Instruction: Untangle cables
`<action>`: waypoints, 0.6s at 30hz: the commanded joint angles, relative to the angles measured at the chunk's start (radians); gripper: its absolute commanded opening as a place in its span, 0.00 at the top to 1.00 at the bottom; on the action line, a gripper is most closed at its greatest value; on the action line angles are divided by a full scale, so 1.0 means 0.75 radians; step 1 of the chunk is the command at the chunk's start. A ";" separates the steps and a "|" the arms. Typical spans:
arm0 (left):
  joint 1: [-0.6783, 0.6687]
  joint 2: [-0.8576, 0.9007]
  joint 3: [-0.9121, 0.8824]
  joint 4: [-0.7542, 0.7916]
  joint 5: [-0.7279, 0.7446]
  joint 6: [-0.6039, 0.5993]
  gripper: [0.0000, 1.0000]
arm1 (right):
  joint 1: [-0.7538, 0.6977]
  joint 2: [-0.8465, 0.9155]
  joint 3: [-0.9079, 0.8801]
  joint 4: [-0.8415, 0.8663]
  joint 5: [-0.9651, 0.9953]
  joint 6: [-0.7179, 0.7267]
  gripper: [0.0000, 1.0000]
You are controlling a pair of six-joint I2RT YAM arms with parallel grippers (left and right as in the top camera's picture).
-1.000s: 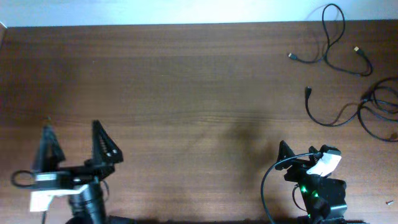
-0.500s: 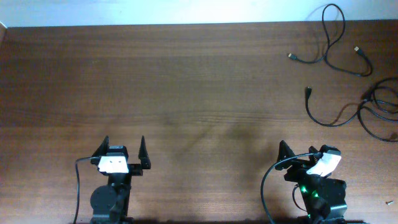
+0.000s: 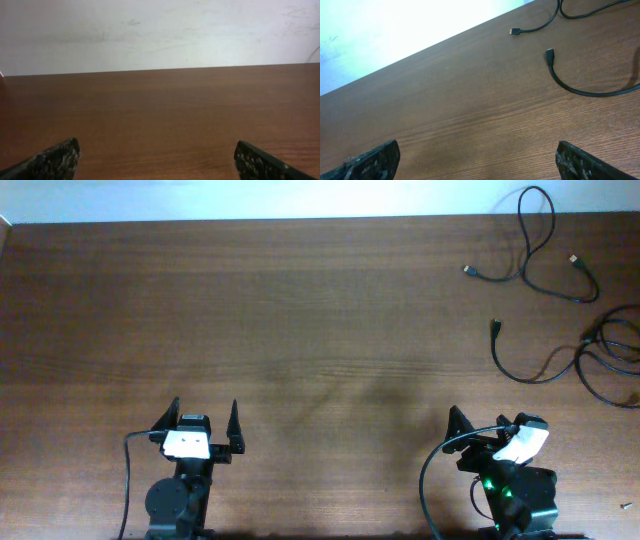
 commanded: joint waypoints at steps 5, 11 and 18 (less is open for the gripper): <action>0.010 -0.008 -0.003 -0.010 0.020 0.021 0.01 | 0.006 -0.011 -0.010 -0.003 0.005 0.007 0.01; 0.010 -0.008 -0.003 -0.010 0.020 0.021 0.01 | 0.001 -0.015 -0.011 0.124 0.049 0.007 0.01; 0.010 -0.008 -0.003 -0.010 0.020 0.021 0.01 | -0.255 -0.014 -0.092 0.285 -0.018 -0.030 0.01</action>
